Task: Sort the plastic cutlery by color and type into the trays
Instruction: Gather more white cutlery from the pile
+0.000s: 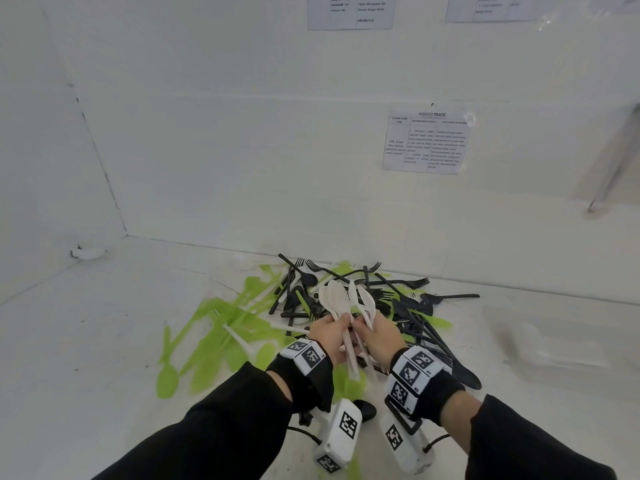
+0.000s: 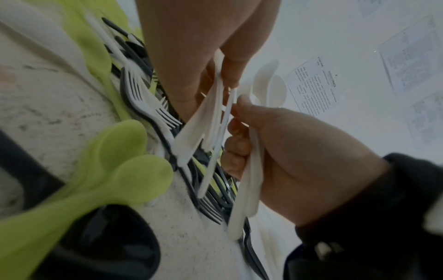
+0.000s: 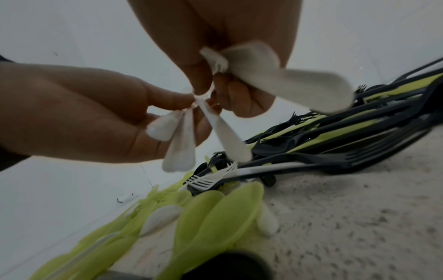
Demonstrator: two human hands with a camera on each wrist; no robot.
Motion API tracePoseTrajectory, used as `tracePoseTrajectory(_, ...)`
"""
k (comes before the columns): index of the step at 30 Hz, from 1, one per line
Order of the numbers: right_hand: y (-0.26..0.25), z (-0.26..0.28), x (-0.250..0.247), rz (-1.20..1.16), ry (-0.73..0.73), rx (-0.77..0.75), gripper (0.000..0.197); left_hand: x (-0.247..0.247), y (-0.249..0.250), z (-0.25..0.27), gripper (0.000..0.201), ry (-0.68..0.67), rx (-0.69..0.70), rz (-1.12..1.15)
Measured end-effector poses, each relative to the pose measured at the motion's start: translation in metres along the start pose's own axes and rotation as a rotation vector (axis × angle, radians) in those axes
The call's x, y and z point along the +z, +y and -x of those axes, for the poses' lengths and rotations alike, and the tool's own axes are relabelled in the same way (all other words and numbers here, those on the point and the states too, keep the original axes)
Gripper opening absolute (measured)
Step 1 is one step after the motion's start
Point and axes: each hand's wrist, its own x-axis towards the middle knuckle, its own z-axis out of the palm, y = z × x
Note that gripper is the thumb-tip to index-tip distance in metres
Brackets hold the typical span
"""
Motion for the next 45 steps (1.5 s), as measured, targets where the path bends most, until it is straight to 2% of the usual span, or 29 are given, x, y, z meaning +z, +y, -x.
tracePoseTrajectory(4, -0.009, 0.000, 0.006, -0.029, -0.003, -0.019, 0.017, -0.007, 0.001, 0.000, 0.021, -0.071, 0.033, -0.033)
tracePoseTrajectory(7, -0.013, -0.001, 0.011, -0.078, -0.042, -0.023, 0.026, -0.010, 0.002, -0.002, 0.029, -0.091, 0.069, -0.124)
tracePoseTrajectory(12, -0.017, -0.003, 0.017, -0.168, -0.064, 0.081, 0.033, -0.014, -0.001, -0.006, 0.035, -0.073, 0.119, -0.263)
tracePoseTrajectory(17, -0.014, -0.008, 0.022, -0.196, -0.088, 0.142, 0.025, -0.023, 0.000, -0.006, 0.035, -0.092, 0.116, -0.344)
tracePoseTrajectory(21, -0.016, -0.005, 0.022, -0.314, -0.159, 0.167, 0.026, -0.030, 0.003, -0.006, 0.026, -0.149, 0.083, -0.318)
tracePoseTrajectory(23, -0.019, -0.004, 0.026, -0.282, -0.179, 0.172, 0.025, -0.031, 0.002, -0.008, 0.026, -0.149, 0.079, -0.311)
tracePoseTrajectory(27, -0.022, -0.010, 0.034, 0.016, -0.078, 0.135, 0.028, -0.030, 0.003, -0.012, 0.025, -0.104, 0.023, -0.213)
tracePoseTrajectory(29, -0.023, -0.010, 0.033, 0.086, -0.020, 0.095, 0.028, -0.030, 0.005, -0.012, 0.026, -0.117, -0.007, -0.151)
tracePoseTrajectory(34, -0.020, -0.009, 0.031, 0.065, 0.044, 0.063, 0.030, -0.026, 0.009, -0.014, 0.026, -0.168, -0.020, -0.060)
tracePoseTrajectory(41, -0.010, -0.009, 0.028, -0.036, 0.157, 0.030, 0.013, -0.023, 0.010, -0.017, 0.021, -0.072, -0.046, 0.028)
tracePoseTrajectory(45, -0.008, -0.014, 0.023, 0.017, 0.094, 0.025, 0.020, -0.022, 0.010, -0.016, 0.027, -0.110, -0.048, -0.062)
